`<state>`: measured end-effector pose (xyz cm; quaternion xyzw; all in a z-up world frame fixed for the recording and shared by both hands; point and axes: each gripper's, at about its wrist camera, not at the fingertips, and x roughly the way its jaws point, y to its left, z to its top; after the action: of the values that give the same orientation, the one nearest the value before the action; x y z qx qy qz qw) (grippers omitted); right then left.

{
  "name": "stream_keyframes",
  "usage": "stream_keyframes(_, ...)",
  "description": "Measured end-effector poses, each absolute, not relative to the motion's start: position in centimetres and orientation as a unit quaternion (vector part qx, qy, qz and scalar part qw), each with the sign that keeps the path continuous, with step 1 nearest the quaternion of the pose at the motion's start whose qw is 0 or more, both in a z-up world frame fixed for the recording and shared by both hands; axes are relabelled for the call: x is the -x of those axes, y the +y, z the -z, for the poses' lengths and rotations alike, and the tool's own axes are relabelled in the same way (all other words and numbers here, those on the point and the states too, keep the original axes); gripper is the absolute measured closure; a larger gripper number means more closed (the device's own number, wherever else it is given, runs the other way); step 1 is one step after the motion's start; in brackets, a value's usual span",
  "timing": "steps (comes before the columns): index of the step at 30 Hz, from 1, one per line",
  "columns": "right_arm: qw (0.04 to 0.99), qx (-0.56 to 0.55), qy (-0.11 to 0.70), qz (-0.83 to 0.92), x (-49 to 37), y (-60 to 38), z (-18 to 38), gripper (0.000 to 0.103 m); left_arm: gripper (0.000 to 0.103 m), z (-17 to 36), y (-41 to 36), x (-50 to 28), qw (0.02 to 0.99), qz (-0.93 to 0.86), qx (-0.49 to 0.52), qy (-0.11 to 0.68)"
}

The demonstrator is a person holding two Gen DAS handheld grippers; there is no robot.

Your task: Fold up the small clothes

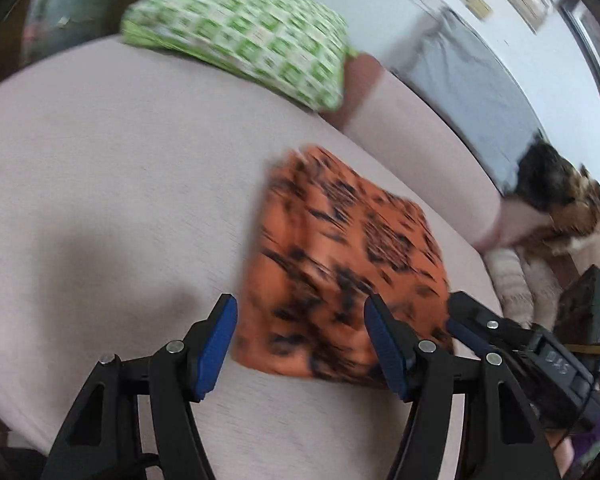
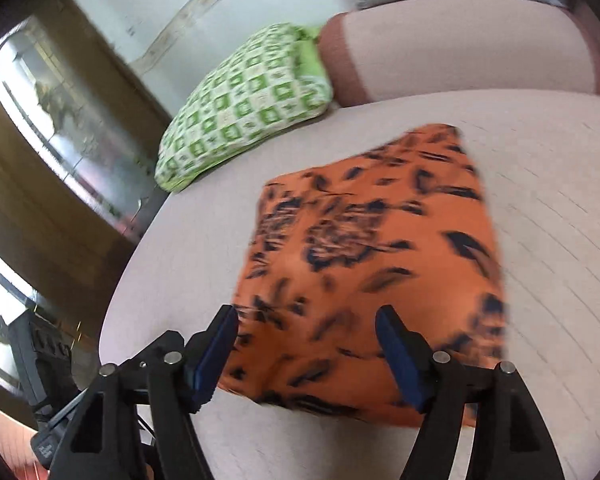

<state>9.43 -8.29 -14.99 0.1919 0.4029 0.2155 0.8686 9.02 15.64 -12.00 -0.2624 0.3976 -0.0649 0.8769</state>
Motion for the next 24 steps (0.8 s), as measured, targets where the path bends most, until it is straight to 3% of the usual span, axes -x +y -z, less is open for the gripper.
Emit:
stream_keyframes(6,0.863,-0.214,0.403,-0.217,-8.7,-10.7,15.6,0.029,0.039,13.2,12.5,-11.0,0.864,0.078,0.238,0.436)
stream_keyframes(7,0.862,-0.215,0.404,-0.218,-8.8,-10.8,15.8,0.029,0.075,13.9,12.3,-11.8,0.854,0.082,0.243,0.453)
stream_keyframes(8,0.861,-0.215,0.405,-0.219,-9.4,-10.6,15.9,0.029,0.094,14.6,12.4,-12.4,0.844,0.084,0.246,0.47)
stream_keyframes(10,0.859,-0.215,0.409,-0.221,-9.7,-10.7,16.0,0.029,0.093,14.1,13.2,-12.1,0.844,0.087,0.27,0.455)
stream_keyframes(14,0.863,-0.216,0.4,-0.221,-9.5,-11.3,15.2,0.029,0.094,9.5,13.5,-8.3,0.903,0.053,0.223,0.365)
stream_keyframes(17,0.86,-0.213,0.41,-0.215,-10.1,-11.3,15.7,0.029,0.093,13.2,13.4,-9.1,0.878,0.025,0.211,0.429)
stream_keyframes(20,0.852,-0.205,0.431,-0.216,-10.8,-10.6,16.1,0.029,0.087,15.7,14.7,-9.6,0.847,0.023,0.258,0.464)
stream_keyframes(21,0.856,-0.197,0.424,-0.219,-10.7,-10.4,15.8,0.029,0.083,15.2,14.6,-9.5,0.851,0.03,0.253,0.459)
stream_keyframes(22,0.861,-0.188,0.416,-0.225,-10.7,-10.1,15.3,0.029,0.071,14.6,14.3,-9.4,0.859,0.033,0.242,0.45)
stream_keyframes(24,0.861,-0.185,0.415,-0.228,-11.2,-9.8,14.9,0.029,0.066,14.4,14.3,-9.1,0.86,0.035,0.242,0.447)
